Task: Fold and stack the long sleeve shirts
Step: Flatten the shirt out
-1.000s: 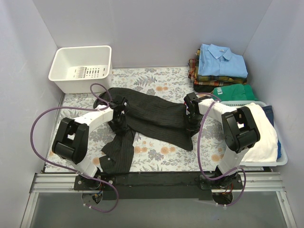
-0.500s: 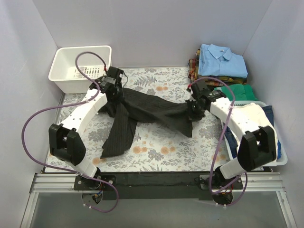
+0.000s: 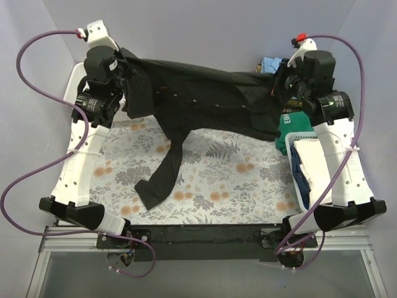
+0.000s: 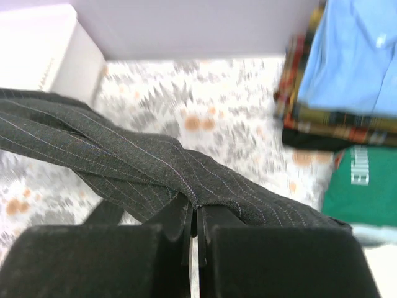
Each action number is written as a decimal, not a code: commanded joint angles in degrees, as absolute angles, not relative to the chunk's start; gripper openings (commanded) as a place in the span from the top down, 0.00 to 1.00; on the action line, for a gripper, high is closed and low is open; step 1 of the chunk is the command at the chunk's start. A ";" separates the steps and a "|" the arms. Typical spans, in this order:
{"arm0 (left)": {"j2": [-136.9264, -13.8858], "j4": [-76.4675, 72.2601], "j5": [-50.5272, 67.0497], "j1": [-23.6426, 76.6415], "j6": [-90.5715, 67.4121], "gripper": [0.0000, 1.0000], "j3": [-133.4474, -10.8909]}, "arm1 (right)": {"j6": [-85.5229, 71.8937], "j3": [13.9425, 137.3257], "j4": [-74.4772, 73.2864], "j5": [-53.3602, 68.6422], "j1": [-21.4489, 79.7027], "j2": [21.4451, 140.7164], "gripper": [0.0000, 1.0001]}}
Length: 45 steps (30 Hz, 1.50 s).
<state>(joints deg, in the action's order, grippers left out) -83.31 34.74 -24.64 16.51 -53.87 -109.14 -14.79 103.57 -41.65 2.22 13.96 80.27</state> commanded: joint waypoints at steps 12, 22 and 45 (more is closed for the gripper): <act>-70.58 -4.37 -21.72 14.41 -41.23 1.00 -116.89 | -9.05 111.81 -24.20 10.89 11.34 67.34 0.99; -73.11 -8.79 -17.74 14.50 -40.52 1.00 -125.06 | -11.60 105.38 -11.43 7.74 11.25 57.65 0.99; -111.82 -23.60 -12.14 12.04 -47.73 1.00 -142.96 | -20.65 115.65 8.70 18.54 0.53 92.02 0.99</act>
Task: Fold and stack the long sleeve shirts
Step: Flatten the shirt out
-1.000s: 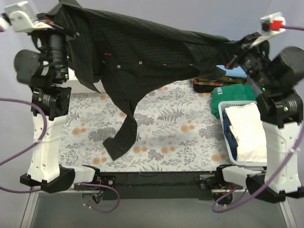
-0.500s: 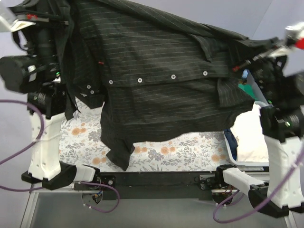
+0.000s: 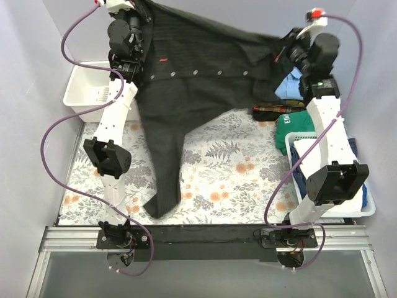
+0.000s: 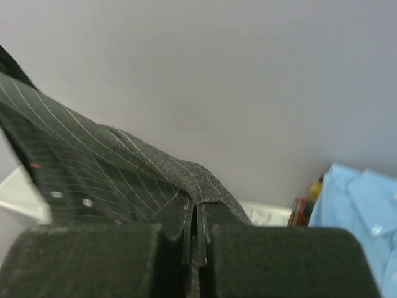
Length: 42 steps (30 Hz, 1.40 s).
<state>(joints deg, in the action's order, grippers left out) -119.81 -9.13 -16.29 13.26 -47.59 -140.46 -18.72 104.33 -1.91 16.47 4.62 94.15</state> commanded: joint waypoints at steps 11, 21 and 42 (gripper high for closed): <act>-92.56 -33.66 -6.07 12.04 -42.54 1.00 -121.75 | -21.88 98.64 19.07 25.13 -2.99 77.44 0.99; -65.24 -22.71 -12.38 12.13 -44.11 1.00 -82.83 | -28.73 63.74 22.94 32.69 -2.90 65.22 0.99; -81.54 -11.16 -24.26 10.64 -57.22 1.00 -80.73 | -42.50 84.33 23.99 41.12 -2.02 97.18 0.99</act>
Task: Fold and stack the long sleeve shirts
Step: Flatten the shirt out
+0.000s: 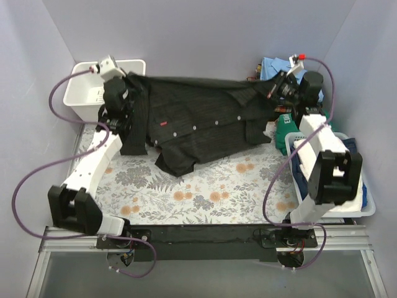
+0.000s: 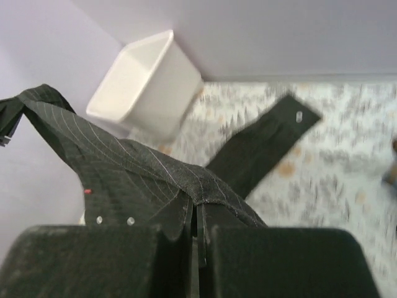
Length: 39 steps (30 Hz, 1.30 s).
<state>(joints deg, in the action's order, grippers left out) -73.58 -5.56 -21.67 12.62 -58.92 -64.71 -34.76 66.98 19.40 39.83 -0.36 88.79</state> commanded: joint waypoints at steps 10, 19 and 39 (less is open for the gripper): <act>-81.14 -12.30 -21.36 9.76 -52.56 1.00 -94.24 | -61.94 113.33 37.06 52.80 -2.90 113.67 0.99; -59.70 4.63 -21.36 9.84 -59.75 1.00 -64.71 | -53.71 59.40 38.36 58.53 -2.90 89.77 0.99; -46.41 39.09 -12.12 12.22 -91.39 0.89 -36.82 | -18.28 41.83 -32.21 30.34 2.20 72.78 0.99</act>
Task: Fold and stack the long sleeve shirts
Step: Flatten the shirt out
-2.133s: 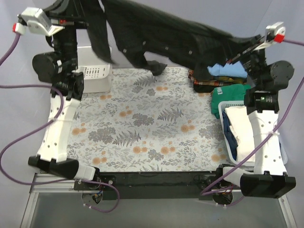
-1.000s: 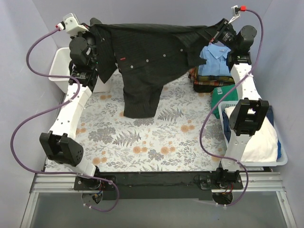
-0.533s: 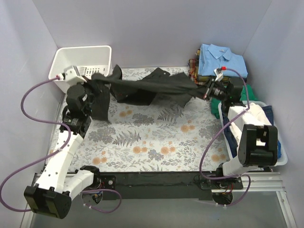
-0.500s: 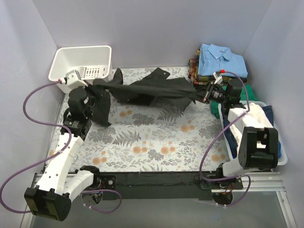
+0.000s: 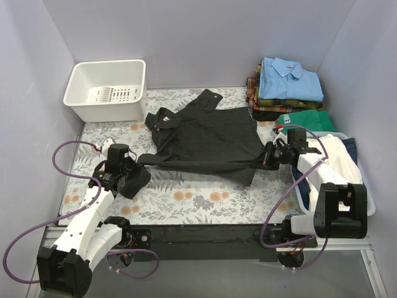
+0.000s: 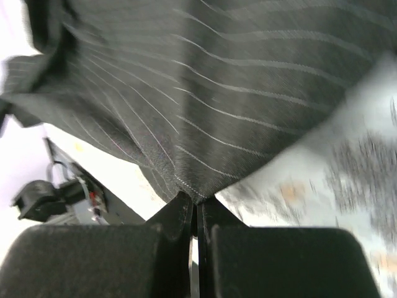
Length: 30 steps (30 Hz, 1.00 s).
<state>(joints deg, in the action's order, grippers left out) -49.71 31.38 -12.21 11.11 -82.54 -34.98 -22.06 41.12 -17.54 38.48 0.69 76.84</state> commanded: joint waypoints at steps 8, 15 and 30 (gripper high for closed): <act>-49.74 45.61 -11.87 12.22 -92.90 0.96 -44.91 | -13.62 46.76 -46.84 20.48 2.29 75.85 0.97; -47.56 59.90 -7.91 12.13 -96.06 1.00 -48.33 | -14.24 47.37 -48.43 17.23 2.37 76.46 0.82; -37.88 75.77 -3.07 12.22 -98.35 0.46 -54.22 | -18.19 57.38 -49.13 9.32 2.99 72.94 0.41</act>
